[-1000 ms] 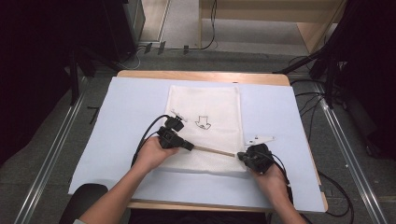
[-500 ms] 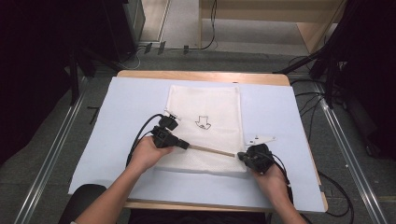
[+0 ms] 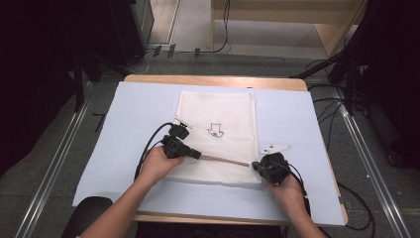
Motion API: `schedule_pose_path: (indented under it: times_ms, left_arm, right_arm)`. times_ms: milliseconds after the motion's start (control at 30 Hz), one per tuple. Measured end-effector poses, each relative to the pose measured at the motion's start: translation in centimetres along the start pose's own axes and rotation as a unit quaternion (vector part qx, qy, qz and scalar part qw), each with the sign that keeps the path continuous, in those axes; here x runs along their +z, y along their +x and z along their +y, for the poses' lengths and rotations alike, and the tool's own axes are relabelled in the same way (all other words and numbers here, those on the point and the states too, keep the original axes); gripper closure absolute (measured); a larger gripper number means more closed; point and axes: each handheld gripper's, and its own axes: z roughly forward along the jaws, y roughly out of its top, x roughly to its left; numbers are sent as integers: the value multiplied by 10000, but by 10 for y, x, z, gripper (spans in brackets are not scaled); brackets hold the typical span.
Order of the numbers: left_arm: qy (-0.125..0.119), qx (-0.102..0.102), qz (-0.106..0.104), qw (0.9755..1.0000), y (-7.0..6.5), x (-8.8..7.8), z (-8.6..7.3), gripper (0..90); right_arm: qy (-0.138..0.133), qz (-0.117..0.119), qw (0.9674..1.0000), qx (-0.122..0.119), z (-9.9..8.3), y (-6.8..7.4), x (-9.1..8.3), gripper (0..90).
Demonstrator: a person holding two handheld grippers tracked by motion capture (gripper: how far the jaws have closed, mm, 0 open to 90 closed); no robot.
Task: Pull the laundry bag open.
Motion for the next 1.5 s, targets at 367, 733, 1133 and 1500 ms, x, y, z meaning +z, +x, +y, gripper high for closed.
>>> schedule_pose_path:
  times_ms: [367,733,1133,1500]
  left_arm:
    - [-96,259,426,9987,-5,-2,-2,895]
    - [-198,54,747,9970,7,-15,-8,899]
    - [-224,-278,668,9971,36,-48,-27,896]
    - [-349,-601,521,9962,61,-67,-42,894]
  right_arm:
    - [-6,-2,10000,-11,0,0,0,900]
    - [-13,-15,10000,-29,0,1,0,900]
    - [-3,-49,10000,-46,0,2,0,900]
    - [-11,-42,10000,-57,0,1,0,900]
